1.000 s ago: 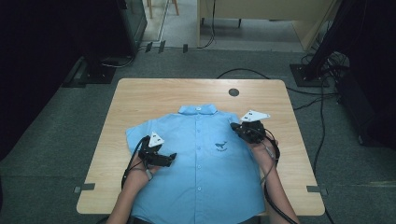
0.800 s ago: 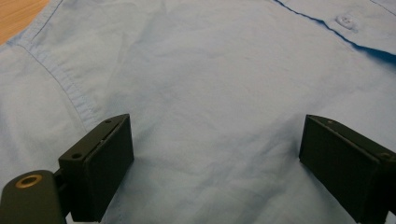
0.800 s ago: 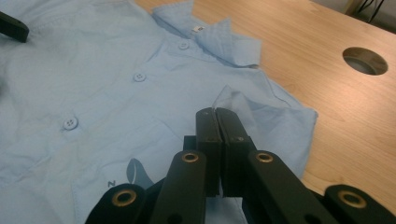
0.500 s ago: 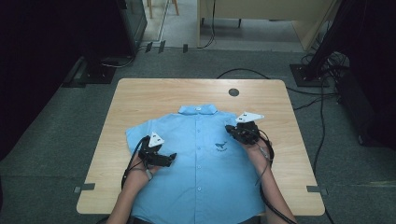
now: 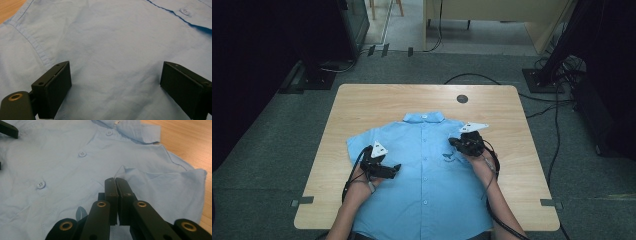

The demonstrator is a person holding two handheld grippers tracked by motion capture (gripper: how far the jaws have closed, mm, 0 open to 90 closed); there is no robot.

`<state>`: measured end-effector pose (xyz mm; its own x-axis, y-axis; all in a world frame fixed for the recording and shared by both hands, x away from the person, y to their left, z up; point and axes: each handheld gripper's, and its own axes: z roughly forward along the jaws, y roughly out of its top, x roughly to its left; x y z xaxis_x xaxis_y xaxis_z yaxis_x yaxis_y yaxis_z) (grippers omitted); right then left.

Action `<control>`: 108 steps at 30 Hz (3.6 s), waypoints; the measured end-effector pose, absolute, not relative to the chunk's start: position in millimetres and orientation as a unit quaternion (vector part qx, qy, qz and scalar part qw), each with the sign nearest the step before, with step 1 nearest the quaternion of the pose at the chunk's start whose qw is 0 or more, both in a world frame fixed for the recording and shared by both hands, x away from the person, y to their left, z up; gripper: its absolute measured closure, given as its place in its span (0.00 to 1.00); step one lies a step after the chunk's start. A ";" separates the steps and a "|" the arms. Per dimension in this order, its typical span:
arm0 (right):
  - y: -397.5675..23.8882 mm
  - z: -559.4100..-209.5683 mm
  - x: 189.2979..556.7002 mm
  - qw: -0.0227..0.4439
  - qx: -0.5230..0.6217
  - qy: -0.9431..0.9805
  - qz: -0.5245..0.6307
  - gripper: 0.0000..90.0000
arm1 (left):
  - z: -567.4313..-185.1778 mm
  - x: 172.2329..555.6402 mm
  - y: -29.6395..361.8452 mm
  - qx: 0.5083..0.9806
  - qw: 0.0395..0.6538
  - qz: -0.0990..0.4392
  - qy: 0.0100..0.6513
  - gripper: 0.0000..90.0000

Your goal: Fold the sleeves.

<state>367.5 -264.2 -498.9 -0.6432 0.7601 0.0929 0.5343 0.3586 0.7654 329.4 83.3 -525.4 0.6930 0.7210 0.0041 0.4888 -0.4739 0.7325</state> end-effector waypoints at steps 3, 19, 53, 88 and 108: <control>-263.7 -503.0 369.3 0.133 0.401 0.813 0.401 0.97 | -525.4 329.3 83.3 0.844 0.367 0.158 0.358 0.11; -253.7 -507.6 370.4 0.116 0.385 0.824 0.400 0.87 | -525.4 329.3 83.4 0.844 0.367 0.158 0.358 0.11; -267.4 -516.8 373.5 0.113 0.400 0.806 0.422 0.62 | -525.6 328.9 83.4 0.843 0.368 0.158 0.359 0.11; -301.3 -514.1 368.6 0.111 0.405 0.799 0.431 0.33 | -525.5 328.8 83.4 0.843 0.368 0.158 0.358 0.11; -317.3 -513.5 366.8 0.121 0.390 0.807 0.426 0.25 | -525.6 328.7 83.3 0.843 0.369 0.158 0.357 0.11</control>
